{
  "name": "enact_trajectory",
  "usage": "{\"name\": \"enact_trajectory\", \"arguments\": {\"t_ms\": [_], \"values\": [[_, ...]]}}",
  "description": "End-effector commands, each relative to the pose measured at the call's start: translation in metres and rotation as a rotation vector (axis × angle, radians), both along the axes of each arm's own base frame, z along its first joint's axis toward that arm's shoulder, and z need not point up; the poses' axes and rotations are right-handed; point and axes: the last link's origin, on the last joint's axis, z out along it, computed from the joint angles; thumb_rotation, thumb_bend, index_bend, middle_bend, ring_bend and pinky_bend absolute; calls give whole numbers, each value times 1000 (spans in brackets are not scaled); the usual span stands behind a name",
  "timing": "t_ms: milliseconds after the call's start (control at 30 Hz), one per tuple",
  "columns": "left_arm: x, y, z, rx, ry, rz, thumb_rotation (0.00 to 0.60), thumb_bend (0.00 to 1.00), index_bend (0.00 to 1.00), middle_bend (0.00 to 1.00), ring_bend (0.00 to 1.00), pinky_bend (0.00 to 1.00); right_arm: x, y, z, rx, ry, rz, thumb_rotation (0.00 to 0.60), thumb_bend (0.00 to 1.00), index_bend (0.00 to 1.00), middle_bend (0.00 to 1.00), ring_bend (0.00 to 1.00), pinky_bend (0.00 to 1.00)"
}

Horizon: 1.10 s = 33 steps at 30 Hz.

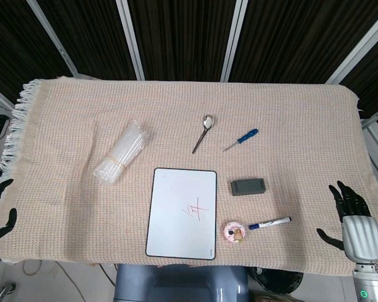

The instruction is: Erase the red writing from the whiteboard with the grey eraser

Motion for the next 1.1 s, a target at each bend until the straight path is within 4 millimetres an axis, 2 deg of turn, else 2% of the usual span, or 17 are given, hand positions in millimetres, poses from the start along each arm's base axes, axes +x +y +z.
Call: {"name": "enact_trajectory", "arguments": {"t_ms": [33,867,1100], "values": [[0,0,0,1,1,-1,600,452,146,9,0,0,1,0,0,-1,-1,2,600,99,0,19,81,147],[0,-1,0,3,6,0,600,452,146,9,0,0,0,0,1,5,-11,-1,600,99,0,19,81,147],[0,0,0,11,0,5,600,452,146,9,0,0,4,1,-1,79,-89,0,600,99,0,19,81,147]]}}
